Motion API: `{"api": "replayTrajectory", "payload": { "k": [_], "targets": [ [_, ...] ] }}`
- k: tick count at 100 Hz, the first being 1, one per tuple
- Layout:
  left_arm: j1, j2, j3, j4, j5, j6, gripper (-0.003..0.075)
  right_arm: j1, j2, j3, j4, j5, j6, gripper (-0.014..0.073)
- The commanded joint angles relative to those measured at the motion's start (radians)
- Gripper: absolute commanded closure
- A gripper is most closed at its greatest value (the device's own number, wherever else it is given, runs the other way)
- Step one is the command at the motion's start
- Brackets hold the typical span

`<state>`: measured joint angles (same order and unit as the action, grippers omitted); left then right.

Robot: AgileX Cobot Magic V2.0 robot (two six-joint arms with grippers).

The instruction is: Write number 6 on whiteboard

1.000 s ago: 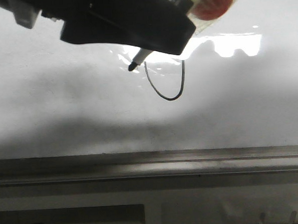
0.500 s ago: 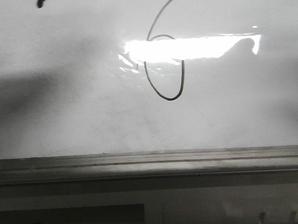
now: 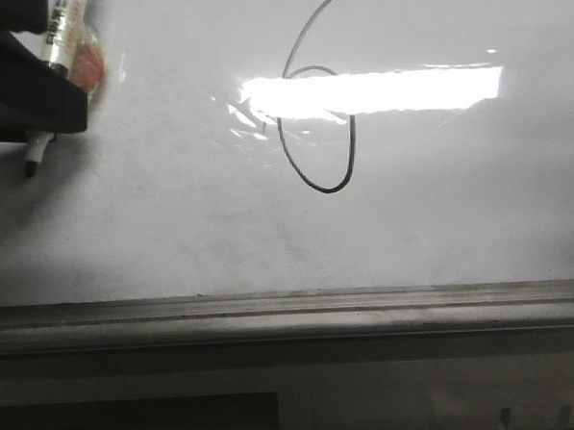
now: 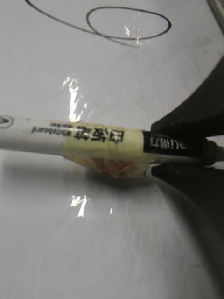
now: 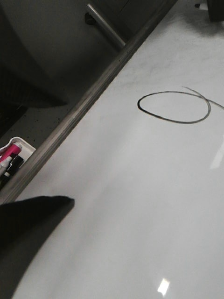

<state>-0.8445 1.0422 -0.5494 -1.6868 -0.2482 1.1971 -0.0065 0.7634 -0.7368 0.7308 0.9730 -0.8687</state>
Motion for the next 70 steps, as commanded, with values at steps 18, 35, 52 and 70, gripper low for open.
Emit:
{"api": "replayTrajectory", "payload": {
  "k": [18, 35, 52, 70],
  "targets": [
    [0.001, 0.035, -0.074, 0.021, -0.003, -0.007, 0.0740, -0.007, -0.008, -0.024, 0.051, -0.039, -0.001, 0.0218],
    [0.001, 0.035, -0.099, 0.022, -0.006, -0.007, 0.0739, -0.007, -0.008, -0.024, 0.051, -0.039, -0.001, 0.0218],
    [0.020, 0.047, -0.099, 0.022, -0.005, -0.007, 0.0739, -0.007, -0.008, -0.024, 0.051, -0.039, -0.001, 0.0218],
    [0.049, 0.058, -0.099, 0.022, 0.063, -0.007, 0.0674, -0.007, -0.008, -0.024, 0.051, -0.039, -0.001, 0.0218]
  ]
}}
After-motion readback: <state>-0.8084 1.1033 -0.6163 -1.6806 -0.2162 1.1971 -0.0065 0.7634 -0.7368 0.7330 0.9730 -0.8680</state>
